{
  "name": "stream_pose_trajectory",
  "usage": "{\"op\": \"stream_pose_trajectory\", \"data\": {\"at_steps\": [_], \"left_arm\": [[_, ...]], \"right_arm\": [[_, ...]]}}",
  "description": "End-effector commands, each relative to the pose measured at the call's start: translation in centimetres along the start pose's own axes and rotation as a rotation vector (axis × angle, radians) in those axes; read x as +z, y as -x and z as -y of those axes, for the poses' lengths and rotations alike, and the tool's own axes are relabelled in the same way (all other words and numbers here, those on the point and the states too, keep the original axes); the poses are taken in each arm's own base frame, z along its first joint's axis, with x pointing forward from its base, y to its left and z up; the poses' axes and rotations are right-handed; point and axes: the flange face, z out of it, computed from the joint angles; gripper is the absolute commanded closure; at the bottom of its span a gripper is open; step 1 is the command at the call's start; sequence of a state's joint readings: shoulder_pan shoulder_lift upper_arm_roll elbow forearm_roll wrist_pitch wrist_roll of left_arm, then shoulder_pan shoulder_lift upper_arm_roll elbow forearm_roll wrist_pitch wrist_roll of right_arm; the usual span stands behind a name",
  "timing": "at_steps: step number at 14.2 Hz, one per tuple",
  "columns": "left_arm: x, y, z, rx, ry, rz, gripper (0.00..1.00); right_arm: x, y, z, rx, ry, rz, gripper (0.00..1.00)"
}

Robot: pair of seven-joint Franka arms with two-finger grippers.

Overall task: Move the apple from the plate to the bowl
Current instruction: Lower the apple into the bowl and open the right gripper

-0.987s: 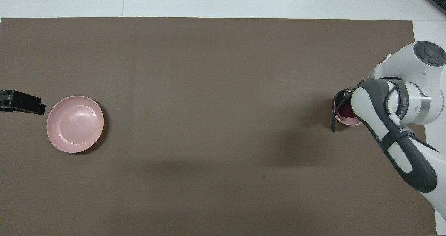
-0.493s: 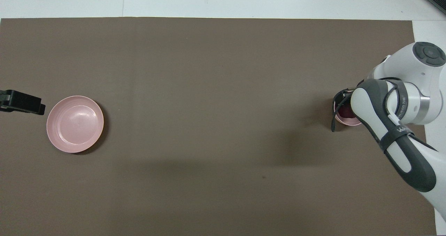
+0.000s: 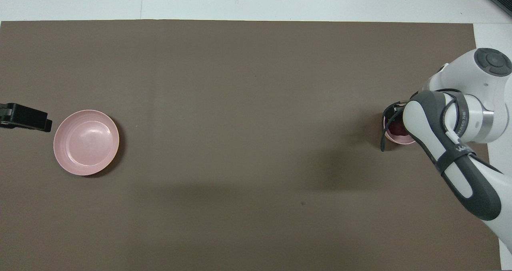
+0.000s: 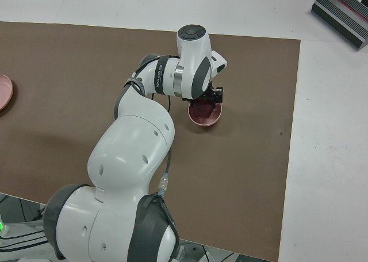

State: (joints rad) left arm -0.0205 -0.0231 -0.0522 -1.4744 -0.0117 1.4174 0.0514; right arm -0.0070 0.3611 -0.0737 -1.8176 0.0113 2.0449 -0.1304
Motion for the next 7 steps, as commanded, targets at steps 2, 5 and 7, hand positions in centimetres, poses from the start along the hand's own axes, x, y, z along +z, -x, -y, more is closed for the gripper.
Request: {"op": "stream_pose_trajectory", "data": {"at_steps": [2, 5, 7], "left_arm": [[-0.37, 0.38, 0.31, 0.002, -0.005, 0.006, 0.0], [-0.37, 0.38, 0.31, 0.002, -0.005, 0.006, 0.0], [-0.37, 0.38, 0.31, 0.002, -0.005, 0.006, 0.0]], "right_arm": [[0.03, 0.1, -0.37, 0.017, 0.014, -0.012, 0.09], [0.03, 0.1, -0.37, 0.017, 0.014, -0.012, 0.0], [0.05, 0.12, -0.37, 0.015, 0.013, -0.011, 0.0]]}}
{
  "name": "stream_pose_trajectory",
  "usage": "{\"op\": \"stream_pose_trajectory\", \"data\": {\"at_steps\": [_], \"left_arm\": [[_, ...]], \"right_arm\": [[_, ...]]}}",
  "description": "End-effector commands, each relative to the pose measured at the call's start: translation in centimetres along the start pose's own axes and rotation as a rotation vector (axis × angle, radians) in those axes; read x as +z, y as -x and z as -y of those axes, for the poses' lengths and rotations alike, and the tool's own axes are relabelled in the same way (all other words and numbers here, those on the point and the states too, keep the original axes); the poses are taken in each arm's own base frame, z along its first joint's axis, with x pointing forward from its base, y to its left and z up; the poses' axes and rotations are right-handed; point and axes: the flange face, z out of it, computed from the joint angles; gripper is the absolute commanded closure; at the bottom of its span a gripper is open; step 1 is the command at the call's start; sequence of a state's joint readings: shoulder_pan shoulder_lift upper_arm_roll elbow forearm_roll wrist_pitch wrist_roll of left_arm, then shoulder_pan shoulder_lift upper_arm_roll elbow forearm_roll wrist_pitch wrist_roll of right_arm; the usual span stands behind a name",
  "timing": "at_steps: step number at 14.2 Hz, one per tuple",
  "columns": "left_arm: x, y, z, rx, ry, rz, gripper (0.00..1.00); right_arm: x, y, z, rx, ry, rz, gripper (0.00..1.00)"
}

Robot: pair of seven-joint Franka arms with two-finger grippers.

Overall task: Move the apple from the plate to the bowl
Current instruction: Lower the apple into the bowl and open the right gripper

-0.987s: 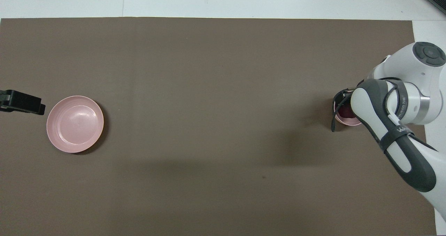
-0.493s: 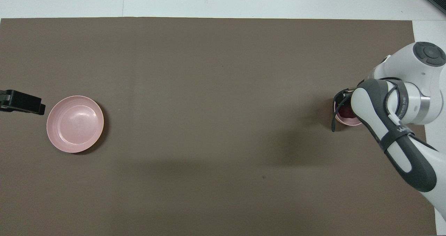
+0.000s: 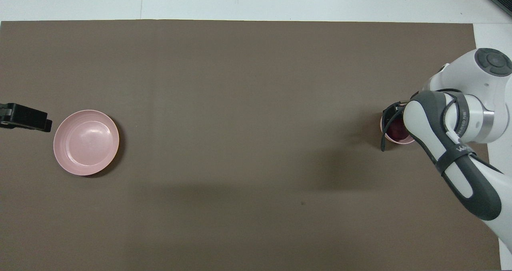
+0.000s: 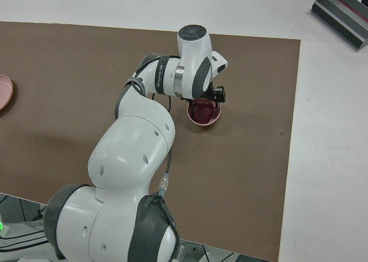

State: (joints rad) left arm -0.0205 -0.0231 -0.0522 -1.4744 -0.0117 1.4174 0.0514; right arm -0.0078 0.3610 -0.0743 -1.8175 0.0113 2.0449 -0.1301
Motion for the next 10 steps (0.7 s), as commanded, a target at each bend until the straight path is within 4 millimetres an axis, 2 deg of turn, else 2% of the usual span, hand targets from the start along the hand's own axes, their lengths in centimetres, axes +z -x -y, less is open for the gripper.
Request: {"op": "stream_pose_trajectory", "data": {"at_steps": [1, 4, 10], "left_arm": [[-0.4, 0.4, 0.3, 0.002, -0.005, 0.006, 0.0], [-0.4, 0.4, 0.2, 0.004, -0.005, 0.005, 0.0], [-0.4, 0.4, 0.2, 0.004, -0.005, 0.008, 0.0]], "right_arm": [[0.0, 0.1, -0.3, 0.012, 0.013, -0.006, 0.0], [-1.9, 0.0, -0.1, 0.012, 0.017, -0.033, 0.0], [-9.4, 2.4, 1.4, 0.07, 0.019, -0.079, 0.0]]}}
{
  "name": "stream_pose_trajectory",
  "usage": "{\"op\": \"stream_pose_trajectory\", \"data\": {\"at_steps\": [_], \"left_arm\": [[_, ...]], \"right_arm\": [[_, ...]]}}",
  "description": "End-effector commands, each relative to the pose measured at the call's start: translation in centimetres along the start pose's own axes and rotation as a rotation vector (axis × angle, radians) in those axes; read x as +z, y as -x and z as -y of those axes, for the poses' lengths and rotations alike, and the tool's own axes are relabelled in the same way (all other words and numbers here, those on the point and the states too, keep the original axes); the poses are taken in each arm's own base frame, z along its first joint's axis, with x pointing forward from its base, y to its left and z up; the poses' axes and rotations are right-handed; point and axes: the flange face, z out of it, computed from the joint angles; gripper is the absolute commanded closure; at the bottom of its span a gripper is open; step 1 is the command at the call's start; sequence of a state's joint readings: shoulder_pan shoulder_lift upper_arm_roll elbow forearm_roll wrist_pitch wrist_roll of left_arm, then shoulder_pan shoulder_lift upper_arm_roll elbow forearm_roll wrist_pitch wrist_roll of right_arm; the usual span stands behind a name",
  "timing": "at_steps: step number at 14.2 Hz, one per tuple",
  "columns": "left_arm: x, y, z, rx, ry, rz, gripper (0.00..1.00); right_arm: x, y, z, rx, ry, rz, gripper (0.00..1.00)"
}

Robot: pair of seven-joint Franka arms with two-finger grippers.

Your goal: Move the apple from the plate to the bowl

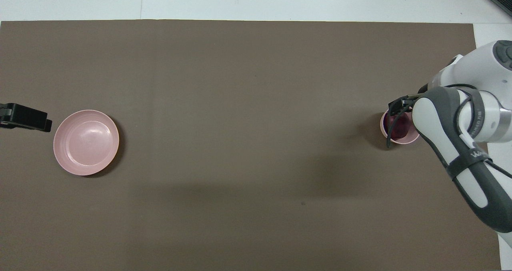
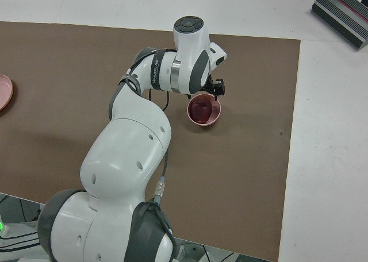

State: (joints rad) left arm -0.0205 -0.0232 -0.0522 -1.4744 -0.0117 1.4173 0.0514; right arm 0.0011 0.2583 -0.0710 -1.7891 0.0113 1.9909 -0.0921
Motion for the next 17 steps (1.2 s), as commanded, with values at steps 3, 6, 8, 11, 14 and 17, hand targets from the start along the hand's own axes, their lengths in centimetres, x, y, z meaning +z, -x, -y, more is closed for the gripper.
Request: {"op": "stream_pose_trajectory", "data": {"at_steps": [3, 6, 8, 11, 14, 17], "left_arm": [[-0.4, 0.4, 0.2, 0.004, -0.005, 0.005, 0.0], [-0.4, 0.4, 0.2, 0.004, -0.005, 0.005, 0.0], [-0.4, 0.4, 0.2, 0.004, -0.005, 0.006, 0.0], [-0.4, 0.4, 0.2, 0.004, -0.005, 0.005, 0.0], [-0.4, 0.4, 0.2, 0.004, -0.005, 0.006, 0.0], [-0.1, 0.8, 0.2, 0.002, -0.003, 0.041, 0.0]], "right_arm": [[-5.5, 2.1, 2.3, 0.072, 0.053, -0.006, 0.0], [-9.6, 3.7, 2.7, 0.088, 0.051, -0.017, 0.0], [-12.9, 4.8, 2.7, 0.092, 0.049, -0.02, 0.0], [-17.7, 7.0, 2.6, 0.087, 0.047, -0.026, 0.0], [-22.1, 8.7, 2.1, 0.089, 0.046, 0.001, 0.0], [-25.3, 10.4, 1.5, 0.089, 0.042, 0.009, 0.0]]}}
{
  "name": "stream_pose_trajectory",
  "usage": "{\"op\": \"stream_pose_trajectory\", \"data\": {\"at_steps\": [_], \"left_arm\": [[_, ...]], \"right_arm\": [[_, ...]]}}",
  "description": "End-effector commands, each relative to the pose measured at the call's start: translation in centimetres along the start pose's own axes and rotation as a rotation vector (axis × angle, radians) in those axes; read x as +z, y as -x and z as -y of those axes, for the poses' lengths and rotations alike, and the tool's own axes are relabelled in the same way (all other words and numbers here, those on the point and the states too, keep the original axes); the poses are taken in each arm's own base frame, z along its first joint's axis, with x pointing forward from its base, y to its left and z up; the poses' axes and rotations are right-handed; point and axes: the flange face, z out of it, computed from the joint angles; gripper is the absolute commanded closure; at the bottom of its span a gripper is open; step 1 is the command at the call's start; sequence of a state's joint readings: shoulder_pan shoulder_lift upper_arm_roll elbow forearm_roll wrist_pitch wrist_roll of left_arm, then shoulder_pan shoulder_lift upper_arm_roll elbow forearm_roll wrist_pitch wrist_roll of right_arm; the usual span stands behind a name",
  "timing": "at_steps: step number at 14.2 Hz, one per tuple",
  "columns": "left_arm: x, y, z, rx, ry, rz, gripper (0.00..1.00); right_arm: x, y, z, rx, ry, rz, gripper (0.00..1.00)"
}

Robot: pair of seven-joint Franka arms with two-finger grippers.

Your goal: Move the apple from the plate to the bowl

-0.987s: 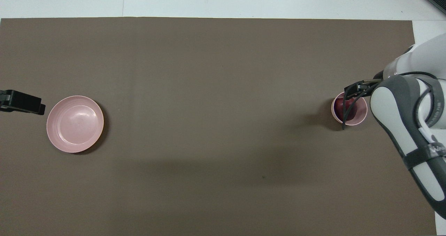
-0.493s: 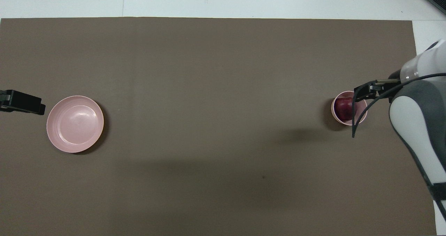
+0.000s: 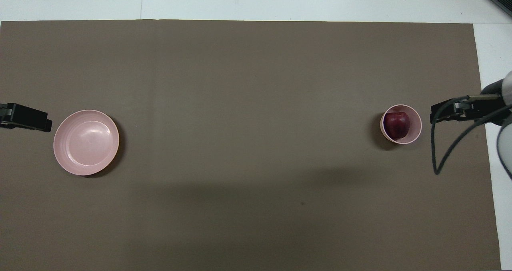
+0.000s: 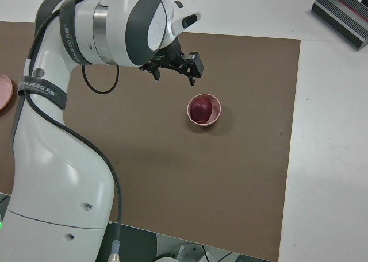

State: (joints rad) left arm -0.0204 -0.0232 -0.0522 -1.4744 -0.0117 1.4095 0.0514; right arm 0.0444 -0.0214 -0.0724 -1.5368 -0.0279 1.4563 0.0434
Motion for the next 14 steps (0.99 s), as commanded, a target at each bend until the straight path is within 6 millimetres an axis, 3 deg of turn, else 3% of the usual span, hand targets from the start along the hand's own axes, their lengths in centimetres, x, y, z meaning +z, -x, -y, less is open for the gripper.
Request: {"op": "stream_pose_trajectory", "data": {"at_steps": [1, 5, 7, 10, 14], "left_arm": [[-0.2, 0.8, 0.2, 0.002, -0.004, 0.037, 0.0], [-0.5, 0.7, -0.3, 0.01, -0.012, 0.031, 0.0], [-0.4, 0.7, 0.2, -0.003, -0.006, 0.029, 0.0], [-0.6, 0.8, 1.6, -0.028, 0.001, 0.021, 0.0], [-0.6, 0.8, 2.0, -0.034, -0.001, 0.019, 0.0]], "right_arm": [[-3.3, 1.7, -0.9, -0.004, 0.017, -0.002, 0.0], [-6.4, 5.0, -1.2, -0.011, 0.014, -0.04, 0.0], [-4.4, 4.7, -0.7, -0.027, 0.011, -0.021, 0.0], [-3.7, 4.2, -0.6, -0.035, 0.006, -0.033, 0.0], [-3.5, 4.4, -0.5, -0.041, 0.011, -0.05, 0.0]]}}
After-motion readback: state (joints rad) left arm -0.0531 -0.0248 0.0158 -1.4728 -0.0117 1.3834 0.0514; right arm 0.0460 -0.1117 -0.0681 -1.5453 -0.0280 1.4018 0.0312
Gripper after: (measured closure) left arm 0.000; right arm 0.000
